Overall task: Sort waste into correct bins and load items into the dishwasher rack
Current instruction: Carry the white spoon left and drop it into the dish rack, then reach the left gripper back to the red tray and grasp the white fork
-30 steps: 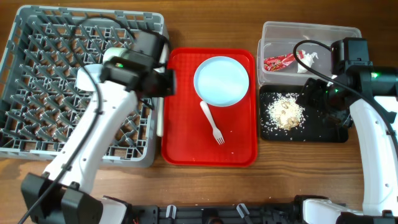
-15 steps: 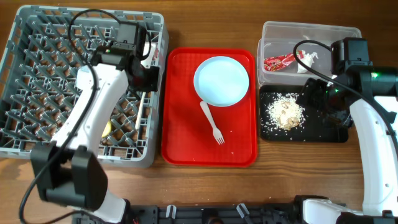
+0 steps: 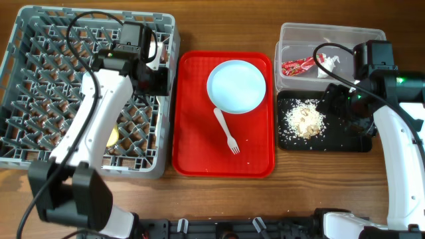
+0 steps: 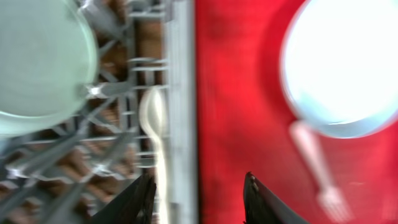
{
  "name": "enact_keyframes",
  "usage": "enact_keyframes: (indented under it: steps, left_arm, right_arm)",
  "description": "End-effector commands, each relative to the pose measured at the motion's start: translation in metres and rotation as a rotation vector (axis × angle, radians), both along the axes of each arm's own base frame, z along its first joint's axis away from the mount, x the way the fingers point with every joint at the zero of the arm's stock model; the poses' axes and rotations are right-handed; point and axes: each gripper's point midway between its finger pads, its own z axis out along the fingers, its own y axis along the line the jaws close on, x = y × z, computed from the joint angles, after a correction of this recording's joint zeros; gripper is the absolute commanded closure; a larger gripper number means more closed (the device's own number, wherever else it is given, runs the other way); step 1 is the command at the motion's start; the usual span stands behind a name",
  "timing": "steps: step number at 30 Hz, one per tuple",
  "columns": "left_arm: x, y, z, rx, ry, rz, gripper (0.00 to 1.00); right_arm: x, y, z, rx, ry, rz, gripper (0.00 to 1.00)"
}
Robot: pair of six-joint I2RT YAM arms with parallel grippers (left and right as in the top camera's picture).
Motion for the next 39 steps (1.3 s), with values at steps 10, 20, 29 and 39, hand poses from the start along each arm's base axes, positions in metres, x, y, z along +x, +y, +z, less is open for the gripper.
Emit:
enact_keyframes:
  steps: [10,20,29,39]
  left_arm:
    - [-0.055,-0.133,-0.061,-0.044,0.227,0.202,0.45]
    - [-0.080,-0.171,-0.131,0.085,0.274,0.224,0.44]
    - [-0.084,-0.162,-0.154,0.173,0.285,0.226,0.55]
    - [-0.090,-0.157,-0.164,0.205,0.318,0.227,0.78]
  right_arm:
    - [0.000,-0.001,0.001,-0.011,0.000,0.027,0.07]
    - [0.000,-0.001,0.001,-0.011,0.001,0.028,0.05]
    - [-0.001,-0.001,0.001,-0.015,0.004,0.052,0.05]
    - [-0.001,-0.001,0.001,-0.015,0.005,0.052,0.05]
